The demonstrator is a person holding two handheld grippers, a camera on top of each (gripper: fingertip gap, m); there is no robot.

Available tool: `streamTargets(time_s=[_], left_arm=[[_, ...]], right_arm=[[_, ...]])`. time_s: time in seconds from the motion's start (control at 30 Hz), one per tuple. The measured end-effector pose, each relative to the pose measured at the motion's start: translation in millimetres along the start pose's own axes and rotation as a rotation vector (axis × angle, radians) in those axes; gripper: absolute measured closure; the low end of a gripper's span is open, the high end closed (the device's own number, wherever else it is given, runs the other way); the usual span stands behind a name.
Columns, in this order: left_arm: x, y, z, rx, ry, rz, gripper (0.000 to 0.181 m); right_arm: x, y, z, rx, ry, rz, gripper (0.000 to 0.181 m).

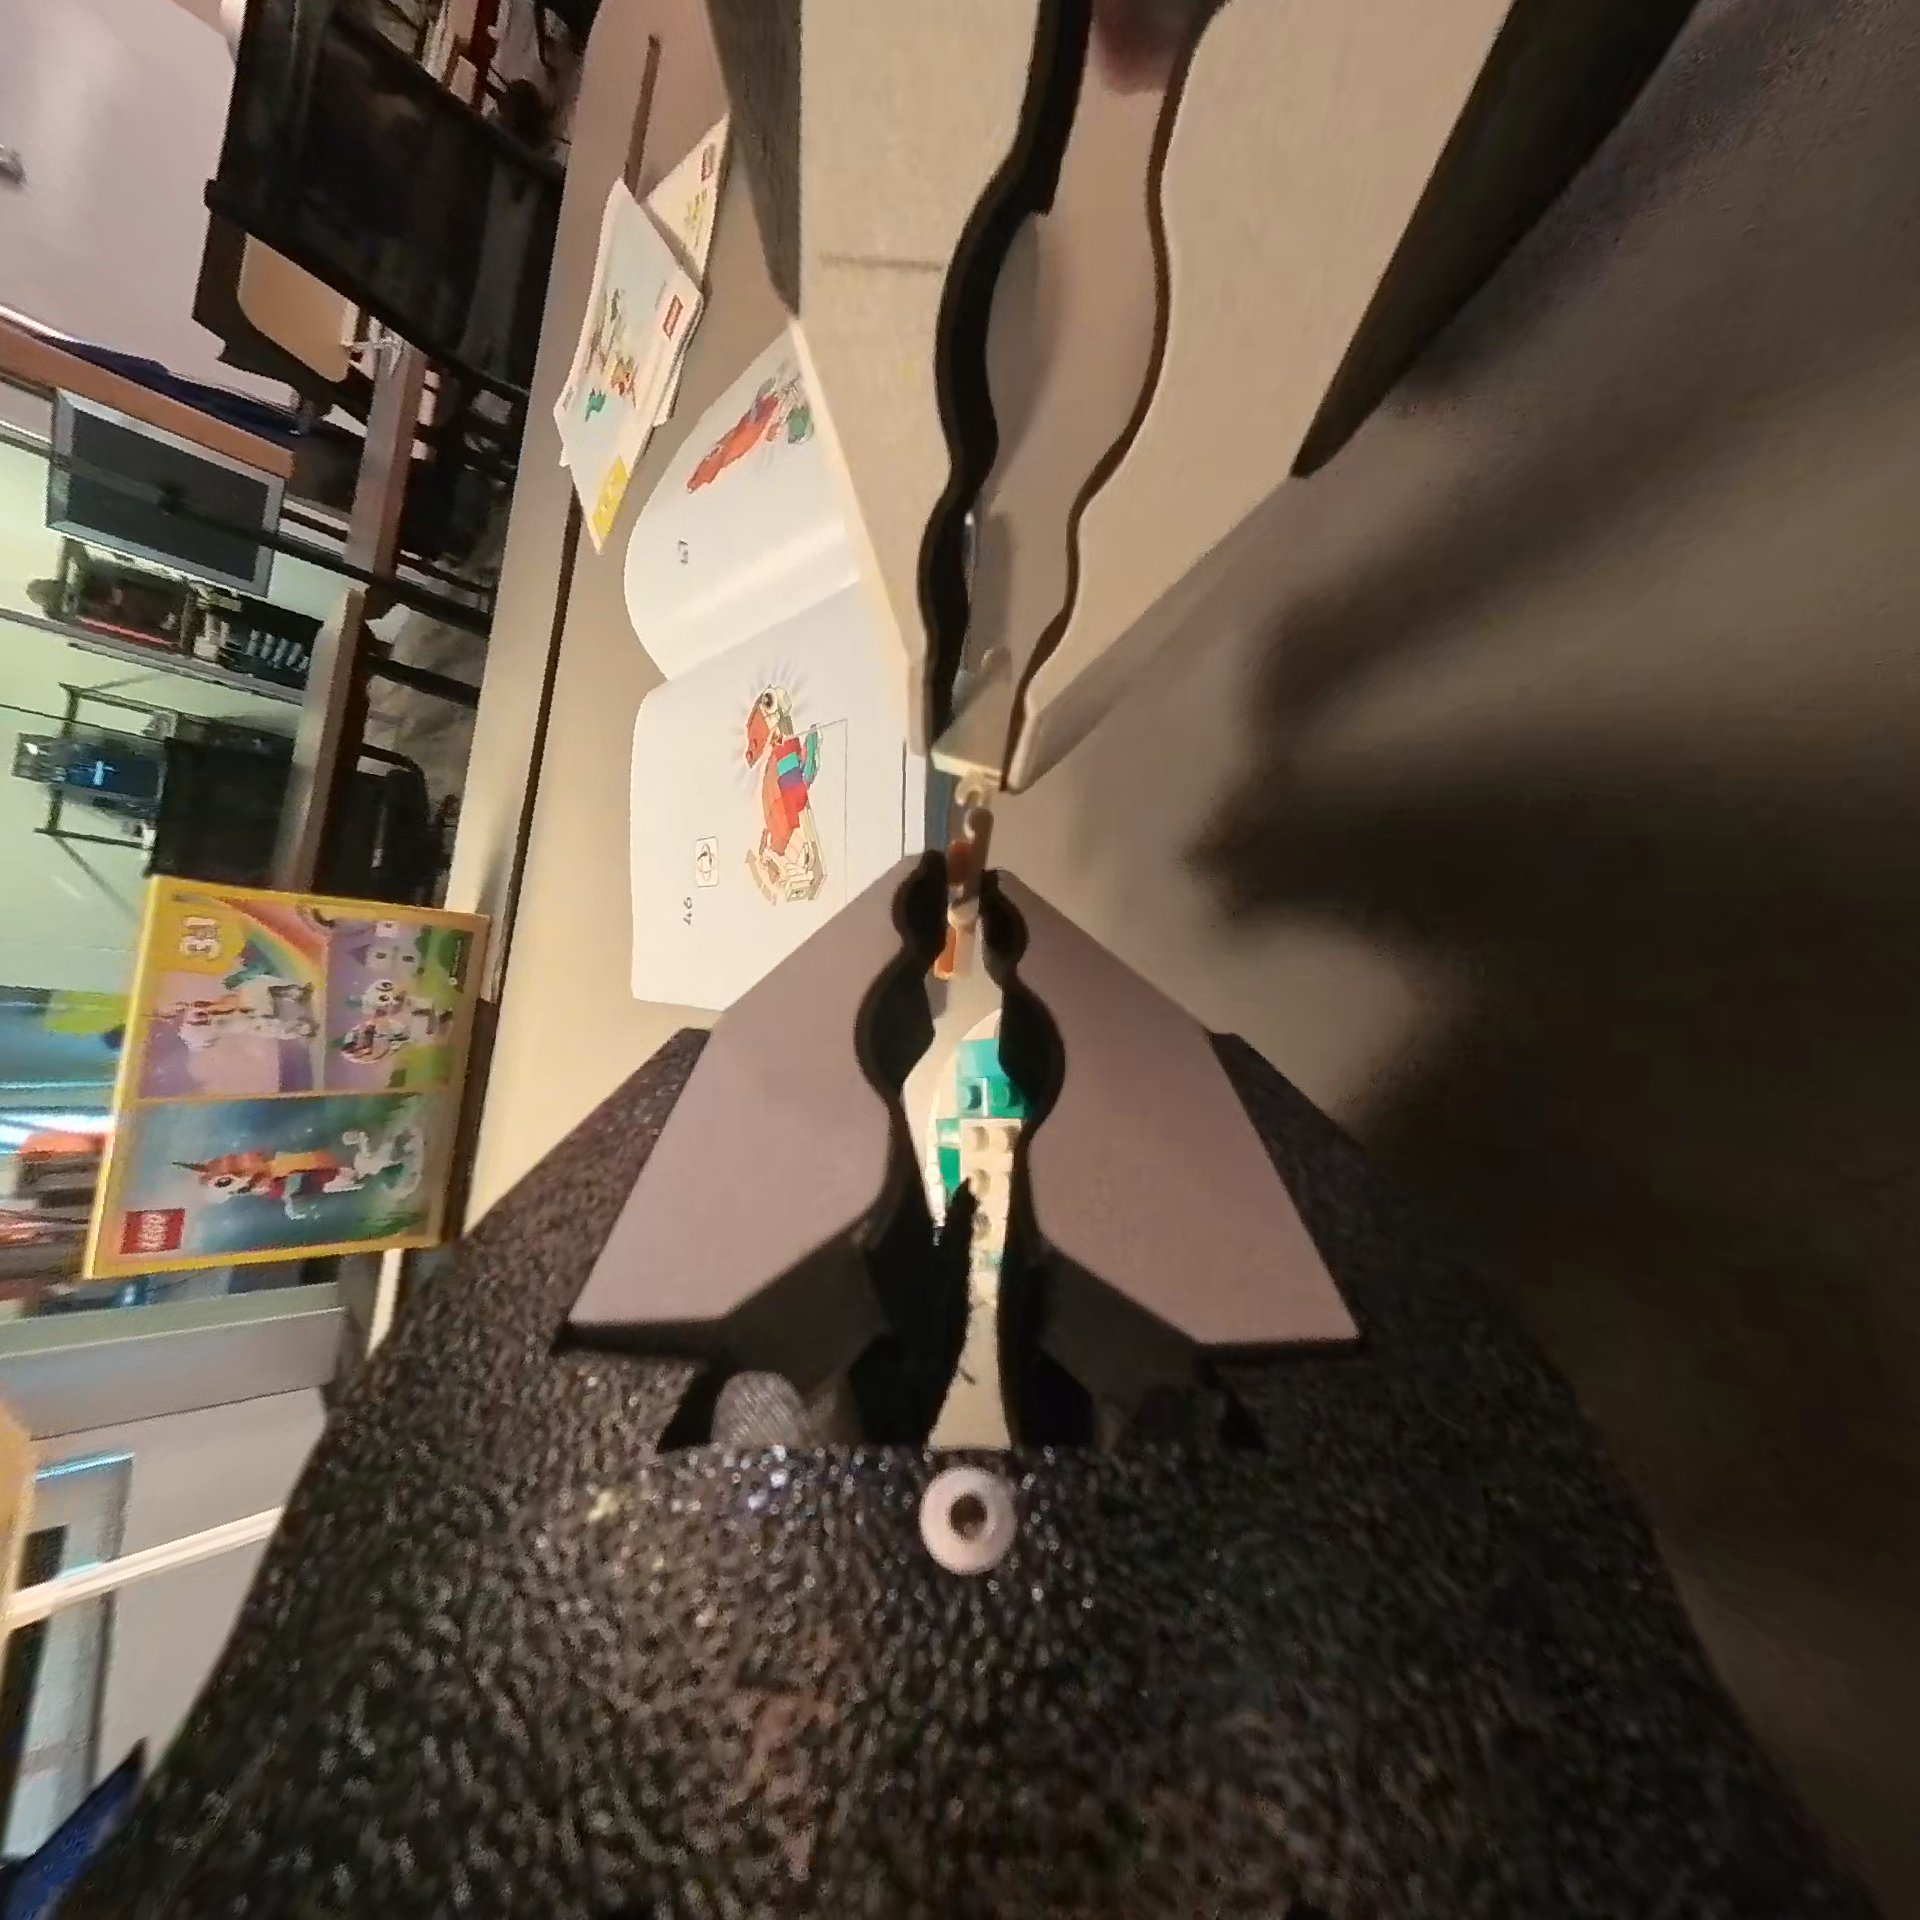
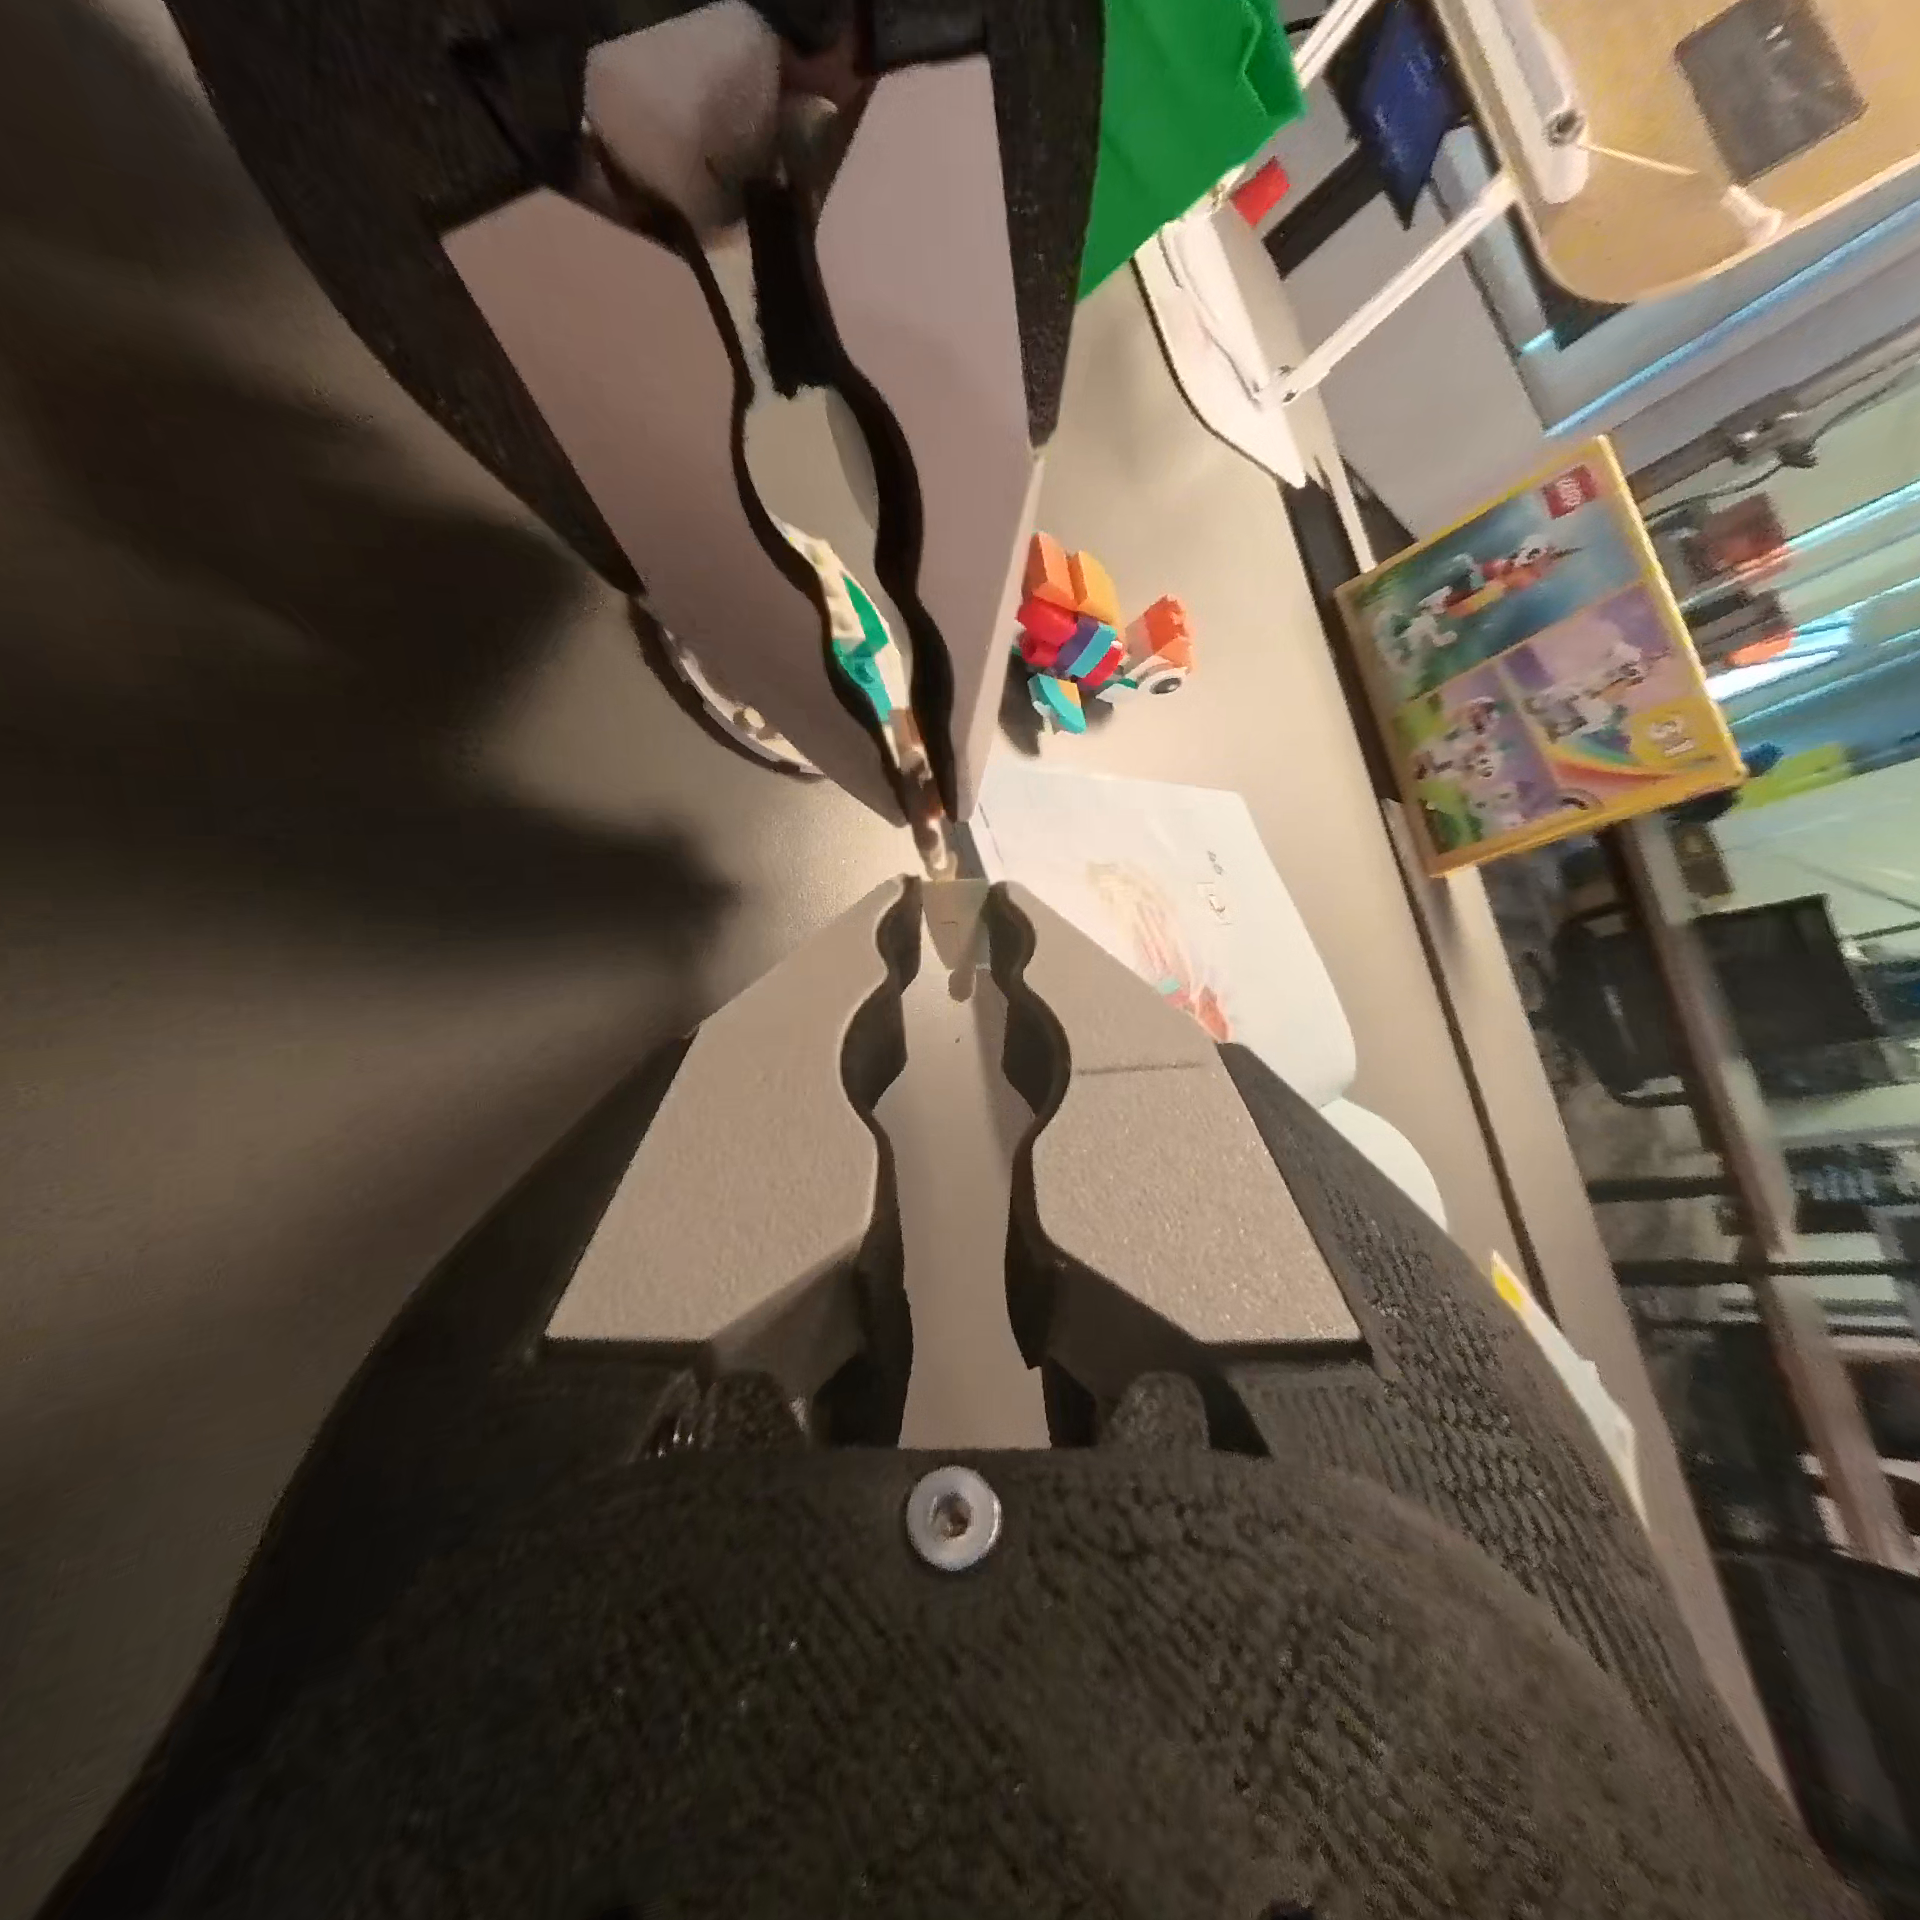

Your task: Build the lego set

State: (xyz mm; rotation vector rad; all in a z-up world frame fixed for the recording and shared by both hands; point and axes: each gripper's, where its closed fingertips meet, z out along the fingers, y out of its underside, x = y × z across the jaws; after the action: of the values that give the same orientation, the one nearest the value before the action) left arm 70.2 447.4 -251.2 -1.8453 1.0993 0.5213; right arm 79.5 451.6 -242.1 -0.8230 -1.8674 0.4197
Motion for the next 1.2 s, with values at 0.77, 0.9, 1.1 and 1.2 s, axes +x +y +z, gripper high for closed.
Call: streamTargets(time_s=[0.77,0.9,1.1,1.2], left_arm=[[5,1,-2,0.091,0.001,0.055,0.177],[7,2,0,0.082,0.003,0.058,0.177],[8,1,0,0.099,0.011,0.042,0.178],[7,2,1,0.083,0.003,0.041,0.178]], right_arm=[[-9,-2,4,0.050,0.033,-0.068,0.171],[-10,0,6,0.040,0.038,-0.070,0.171],[-11,-3,6,0.056,0.044,-0.084,0.171],[-10,-2,7,0.050,0.046,-0.088,0.171]])
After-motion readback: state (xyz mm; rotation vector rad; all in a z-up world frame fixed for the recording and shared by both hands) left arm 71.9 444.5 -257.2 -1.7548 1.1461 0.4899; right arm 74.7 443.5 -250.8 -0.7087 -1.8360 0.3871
